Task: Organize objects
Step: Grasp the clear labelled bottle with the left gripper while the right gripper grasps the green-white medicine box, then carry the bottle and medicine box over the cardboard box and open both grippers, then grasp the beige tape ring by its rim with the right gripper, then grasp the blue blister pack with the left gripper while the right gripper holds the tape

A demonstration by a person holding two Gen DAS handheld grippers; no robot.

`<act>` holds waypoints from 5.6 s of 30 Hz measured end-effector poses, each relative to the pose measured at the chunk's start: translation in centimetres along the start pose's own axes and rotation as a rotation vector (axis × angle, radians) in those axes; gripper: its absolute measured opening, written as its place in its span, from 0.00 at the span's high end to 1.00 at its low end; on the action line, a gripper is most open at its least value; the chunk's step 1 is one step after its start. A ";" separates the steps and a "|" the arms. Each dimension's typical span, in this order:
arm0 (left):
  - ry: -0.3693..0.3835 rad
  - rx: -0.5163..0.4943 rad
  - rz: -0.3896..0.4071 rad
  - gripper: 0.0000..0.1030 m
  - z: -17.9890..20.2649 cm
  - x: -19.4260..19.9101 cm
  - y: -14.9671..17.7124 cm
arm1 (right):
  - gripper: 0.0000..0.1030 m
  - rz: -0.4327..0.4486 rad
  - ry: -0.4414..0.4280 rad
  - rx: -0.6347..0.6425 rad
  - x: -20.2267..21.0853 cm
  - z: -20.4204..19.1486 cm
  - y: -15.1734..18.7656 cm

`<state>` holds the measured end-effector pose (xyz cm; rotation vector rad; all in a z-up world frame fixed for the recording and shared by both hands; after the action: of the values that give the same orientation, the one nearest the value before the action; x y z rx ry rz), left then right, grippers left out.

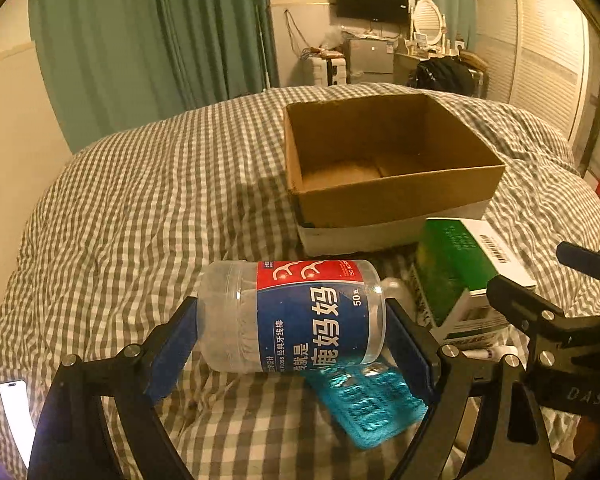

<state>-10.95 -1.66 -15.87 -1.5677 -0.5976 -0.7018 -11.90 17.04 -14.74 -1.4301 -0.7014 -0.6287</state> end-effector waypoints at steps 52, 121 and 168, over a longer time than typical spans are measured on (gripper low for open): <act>0.027 -0.096 0.216 0.12 4.2 1.5 -17.3 | 0.24 0.358 -0.040 0.045 5.1 2.1 -18.2; -0.027 -0.055 -0.068 0.00 2.9 3.8 5.6 | 0.07 -0.120 -0.123 0.069 3.9 -0.9 7.0; -0.001 -0.092 -0.191 0.25 7.1 -1.4 5.0 | 0.21 -0.068 -0.119 -0.030 3.1 4.5 6.0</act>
<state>-7.57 4.82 -20.69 -1.6090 -0.7315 -0.8823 -5.60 21.93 -16.27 -1.4857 -0.8396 -0.6128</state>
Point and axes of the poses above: each gripper's, at about its wrist camera, not at the fingertips, and x roughly against the way its jaws point, z to its right, y to its underside, the point moved 6 cm from there along -x, roughly the way its jaws point, and after that the axes turned 2 degrees about y, right-handed, at the moved point
